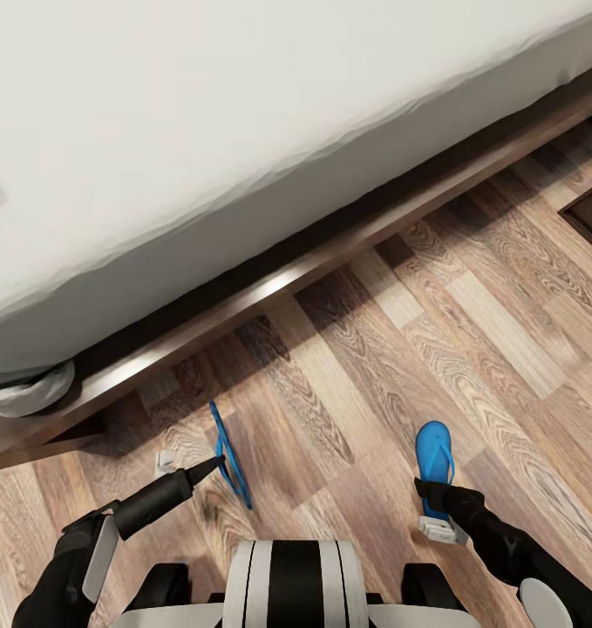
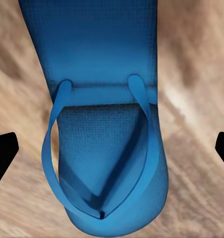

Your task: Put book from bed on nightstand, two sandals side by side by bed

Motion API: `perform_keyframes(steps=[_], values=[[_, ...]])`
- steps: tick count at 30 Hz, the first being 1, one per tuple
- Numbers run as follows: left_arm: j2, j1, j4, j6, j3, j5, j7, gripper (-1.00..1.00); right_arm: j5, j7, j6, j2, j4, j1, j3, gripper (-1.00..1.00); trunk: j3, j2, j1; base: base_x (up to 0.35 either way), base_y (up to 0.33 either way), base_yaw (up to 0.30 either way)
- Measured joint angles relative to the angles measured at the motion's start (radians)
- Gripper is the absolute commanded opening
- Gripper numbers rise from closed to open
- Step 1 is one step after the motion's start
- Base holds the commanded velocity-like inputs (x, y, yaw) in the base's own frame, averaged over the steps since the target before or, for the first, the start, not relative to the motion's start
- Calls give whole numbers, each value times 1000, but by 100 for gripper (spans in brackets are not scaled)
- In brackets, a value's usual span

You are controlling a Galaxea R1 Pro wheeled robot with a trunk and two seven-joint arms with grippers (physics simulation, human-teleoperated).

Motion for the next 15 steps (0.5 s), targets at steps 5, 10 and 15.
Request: perform_keyframes(steps=[5, 10, 15], values=[[2, 0, 0, 2, 0, -1, -2, -100, 0, 0, 0, 0, 1, 0, 0, 100, -8, 0, 1, 0, 0, 0], [3, 0, 0, 3, 0, 0, -3, -100, 0, 0, 0, 1, 1, 0, 0, 100, -23, -1, 3, 0, 0, 0], [3, 0, 0, 3, 0, 0, -3, -100, 0, 0, 0, 0, 1, 1, 0, 100, -23, -1, 3, 0, 0, 0]])
